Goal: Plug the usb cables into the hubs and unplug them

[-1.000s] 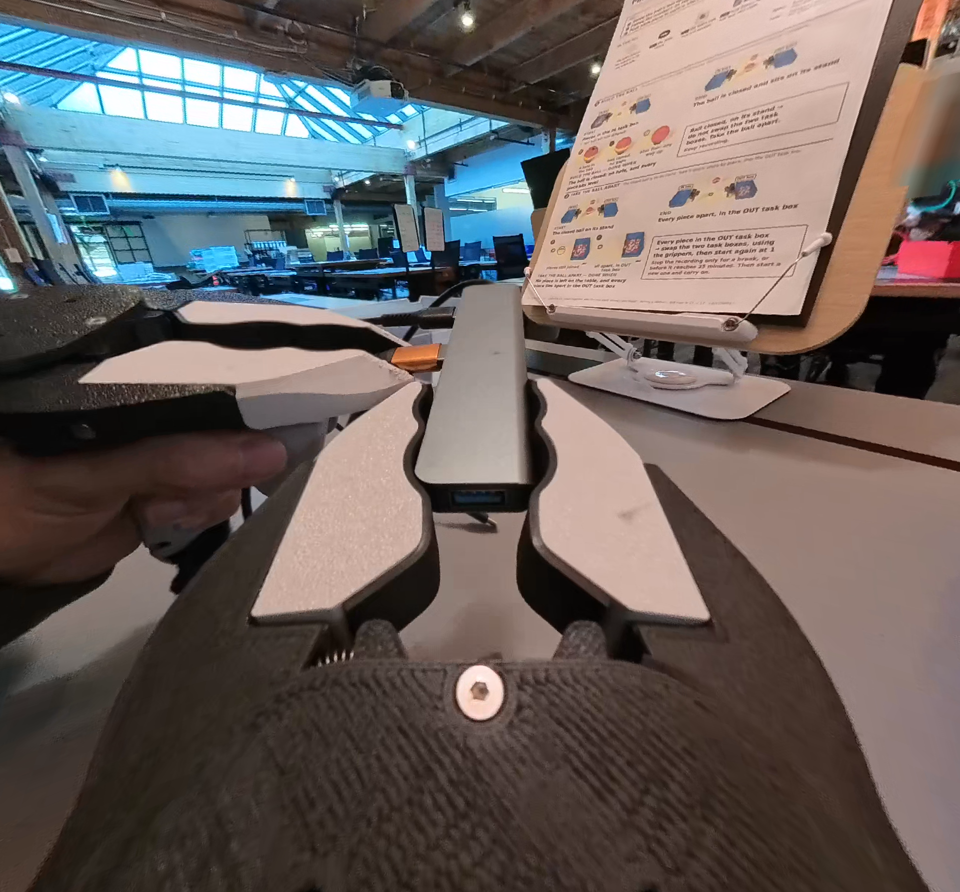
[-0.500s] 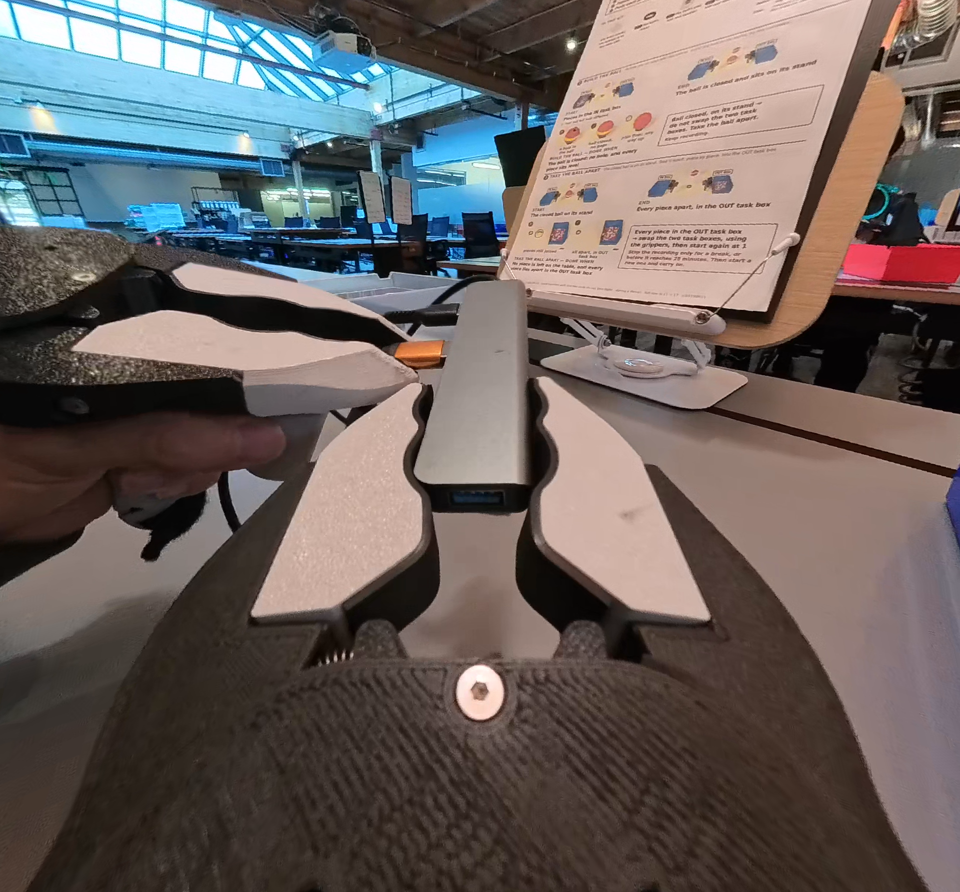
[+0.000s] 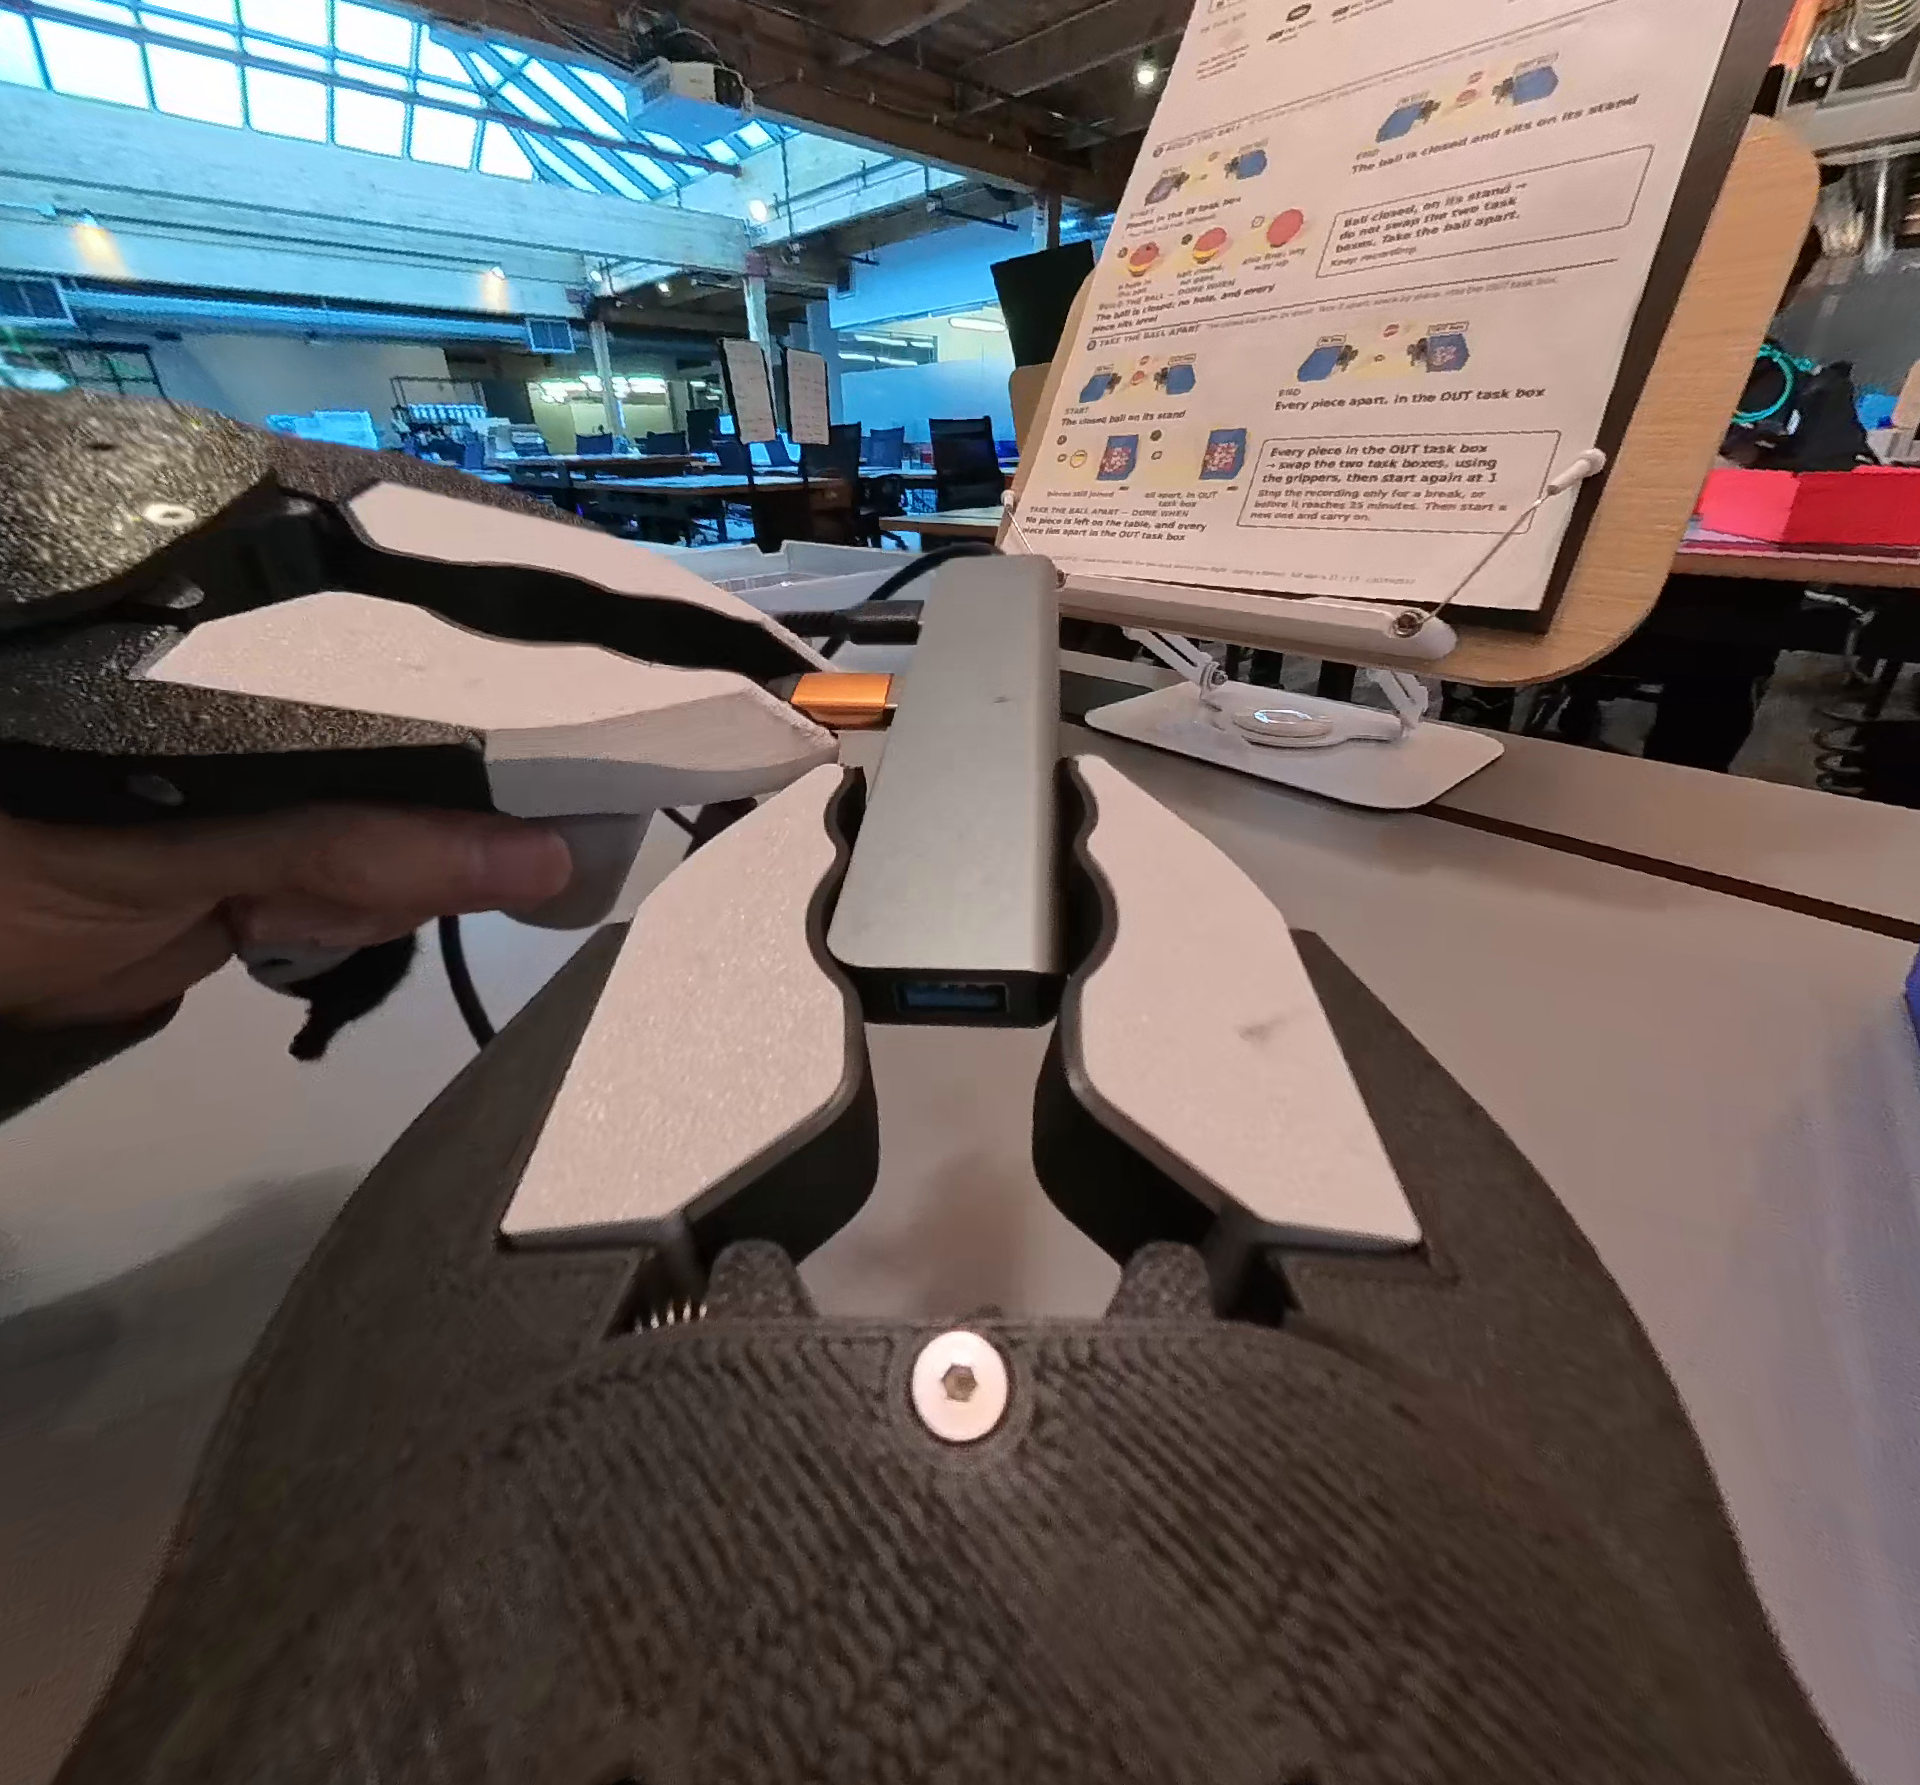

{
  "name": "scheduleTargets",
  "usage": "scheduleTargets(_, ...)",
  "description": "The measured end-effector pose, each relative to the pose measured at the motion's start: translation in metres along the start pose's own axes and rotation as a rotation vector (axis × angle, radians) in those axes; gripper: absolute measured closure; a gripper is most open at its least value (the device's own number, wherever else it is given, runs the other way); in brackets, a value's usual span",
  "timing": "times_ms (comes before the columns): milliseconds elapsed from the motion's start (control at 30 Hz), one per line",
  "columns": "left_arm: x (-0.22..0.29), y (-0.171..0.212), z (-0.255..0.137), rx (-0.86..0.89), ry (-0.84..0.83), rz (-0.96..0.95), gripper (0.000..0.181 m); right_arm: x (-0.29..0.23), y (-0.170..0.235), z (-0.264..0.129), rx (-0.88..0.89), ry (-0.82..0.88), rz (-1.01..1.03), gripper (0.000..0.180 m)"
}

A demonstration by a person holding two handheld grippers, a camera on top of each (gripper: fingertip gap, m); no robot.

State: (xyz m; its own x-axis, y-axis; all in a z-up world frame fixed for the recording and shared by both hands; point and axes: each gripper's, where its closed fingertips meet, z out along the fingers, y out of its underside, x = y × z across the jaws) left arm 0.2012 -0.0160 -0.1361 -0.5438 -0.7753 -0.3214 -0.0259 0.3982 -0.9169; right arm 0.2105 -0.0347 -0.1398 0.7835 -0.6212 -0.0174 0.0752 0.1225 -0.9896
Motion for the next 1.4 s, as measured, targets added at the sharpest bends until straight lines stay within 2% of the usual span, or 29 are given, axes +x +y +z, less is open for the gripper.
scheduleTargets(200, 0.001, -0.002, 0.004, 0.015, 0.016, -0.039, 0.167, 0.005, -0.001, -0.001, 0.007, 0.008, 0.034, 0.144)
scheduleTargets(333, 0.005, -0.004, 0.007, 0.032, 0.05, -0.094, 0.167, 0.01, -0.004, -0.003, 0.036, -0.032, 0.143, 0.145)
scheduleTargets(533, 0.006, -0.004, 0.006, 0.058, -0.006, -0.095, 0.17, 0.019, -0.006, -0.005, 0.073, -0.007, 0.231, 0.145)
scheduleTargets(800, 0.006, -0.015, -0.008, 0.101, 0.009, -0.131, 0.166, 0.027, -0.008, -0.008, 0.107, -0.035, 0.324, 0.144)
scheduleTargets(1000, 0.009, -0.04, -0.037, 0.22, 0.097, -0.237, 0.158, 0.035, -0.011, -0.014, 0.17, -0.104, 0.451, 0.144)
scheduleTargets(1100, -0.007, -0.029, -0.052, 0.223, 0.052, -0.219, 0.157, 0.035, -0.016, -0.017, 0.205, -0.108, 0.417, 0.145)
scheduleTargets(1267, -0.042, 0.013, -0.078, 0.232, -0.069, -0.245, 0.155, 0.034, -0.029, -0.02, 0.18, 0.001, 0.137, 0.145)
scheduleTargets(1400, -0.053, 0.059, -0.086, 0.186, -0.089, -0.301, 0.153, 0.035, -0.041, -0.024, 0.174, 0.08, -0.065, 0.145)
